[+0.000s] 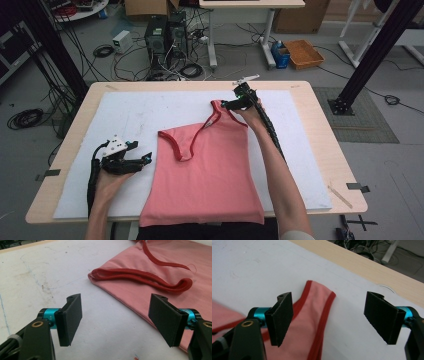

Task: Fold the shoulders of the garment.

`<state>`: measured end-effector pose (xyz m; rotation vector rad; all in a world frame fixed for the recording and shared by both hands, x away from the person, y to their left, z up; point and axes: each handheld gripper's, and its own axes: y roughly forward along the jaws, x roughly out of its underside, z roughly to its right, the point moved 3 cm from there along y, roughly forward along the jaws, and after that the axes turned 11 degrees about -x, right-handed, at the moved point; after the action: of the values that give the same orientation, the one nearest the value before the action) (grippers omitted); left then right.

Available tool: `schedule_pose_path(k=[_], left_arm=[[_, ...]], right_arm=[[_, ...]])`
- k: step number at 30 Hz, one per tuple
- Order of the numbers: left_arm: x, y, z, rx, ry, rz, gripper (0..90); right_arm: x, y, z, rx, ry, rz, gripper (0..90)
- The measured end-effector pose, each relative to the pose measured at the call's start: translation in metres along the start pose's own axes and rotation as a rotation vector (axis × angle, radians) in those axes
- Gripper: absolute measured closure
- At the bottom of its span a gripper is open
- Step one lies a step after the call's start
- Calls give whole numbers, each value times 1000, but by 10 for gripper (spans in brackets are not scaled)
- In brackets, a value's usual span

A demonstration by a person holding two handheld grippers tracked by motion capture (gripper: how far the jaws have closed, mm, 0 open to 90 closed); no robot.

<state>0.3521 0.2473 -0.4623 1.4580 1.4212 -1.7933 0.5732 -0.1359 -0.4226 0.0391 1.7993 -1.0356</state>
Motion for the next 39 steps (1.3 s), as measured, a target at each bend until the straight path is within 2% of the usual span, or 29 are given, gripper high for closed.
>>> schedule_pose_path(k=[2, 4, 8, 10, 14, 17, 20, 23, 28, 32, 35, 36, 37, 39], left_arm=[[0, 0, 0, -2, 0, 2, 273], [0, 0, 0, -3, 1, 3, 273], [0, -1, 0, -4, 6, 8, 273], [0, -1, 0, -5, 3, 10, 273], [0, -1, 0, -5, 3, 8, 273], [0, -1, 0, -5, 6, 8, 274], [0, -1, 0, -5, 4, 7, 274], [0, 0, 0, -5, 5, 6, 275], [0, 0, 1, -7, 10, 4, 275], [0, 0, 1, -8, 10, 4, 277], [0, 0, 1, -7, 7, 5, 277], [0, 0, 0, -6, 7, 5, 277], [0, 0, 0, -5, 6, 6, 277], [0, 0, 0, -6, 4, 5, 277]], right_arm=[[-7, 10, 2, 7, -12, -42, 233], [-11, 18, 4, 15, -23, -55, 243], [-14, 36, 8, 9, -3, -94, 261], [-13, 44, 9, -10, -6, -89, 281], [-3, 59, 11, -12, -4, -138, 299], [0, 63, 12, -24, 22, -129, 309], [1, 64, 13, -40, 28, -121, 329], [2, 64, 14, -35, 27, -125, 365], [0, 65, 7, -26, -33, -128, 487], [0, 65, 5, -44, -37, -133, 569], [0, 65, 3, -67, -33, -133, 683], [-1, 64, 2, -64, -43, -134, 750], [-1, 64, 1, -56, -51, -139, 781], [-3, 62, -1, -49, -65, -141, 806]])
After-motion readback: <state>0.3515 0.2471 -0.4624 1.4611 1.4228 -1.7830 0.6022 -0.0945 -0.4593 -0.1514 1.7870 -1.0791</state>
